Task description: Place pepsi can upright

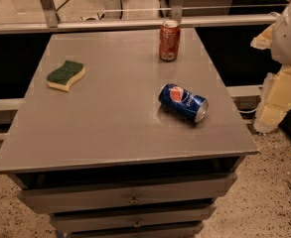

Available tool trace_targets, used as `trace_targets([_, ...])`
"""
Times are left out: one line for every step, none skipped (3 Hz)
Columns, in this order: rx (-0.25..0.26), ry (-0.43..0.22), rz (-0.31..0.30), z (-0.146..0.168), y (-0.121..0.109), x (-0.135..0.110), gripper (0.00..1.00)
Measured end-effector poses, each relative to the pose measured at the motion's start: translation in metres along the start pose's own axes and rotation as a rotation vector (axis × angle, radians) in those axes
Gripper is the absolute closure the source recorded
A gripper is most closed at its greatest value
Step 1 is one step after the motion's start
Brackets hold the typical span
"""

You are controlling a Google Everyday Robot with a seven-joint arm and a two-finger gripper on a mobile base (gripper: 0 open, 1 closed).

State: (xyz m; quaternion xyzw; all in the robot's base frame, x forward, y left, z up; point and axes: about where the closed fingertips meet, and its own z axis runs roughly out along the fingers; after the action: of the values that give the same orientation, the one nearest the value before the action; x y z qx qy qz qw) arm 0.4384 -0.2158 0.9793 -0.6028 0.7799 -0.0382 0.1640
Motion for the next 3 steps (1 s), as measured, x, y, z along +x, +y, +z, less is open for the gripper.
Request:
trace_targets([0.0,0.0,0.0,0.0,0.0,0.0,0.0])
trace_targets([0.002,-0.017,0.028,0.019,-0.016,-0.011,0.0])
trace_targets([-0.03,-0.021,0.073,0.057,-0.036,-0.035,0.0])
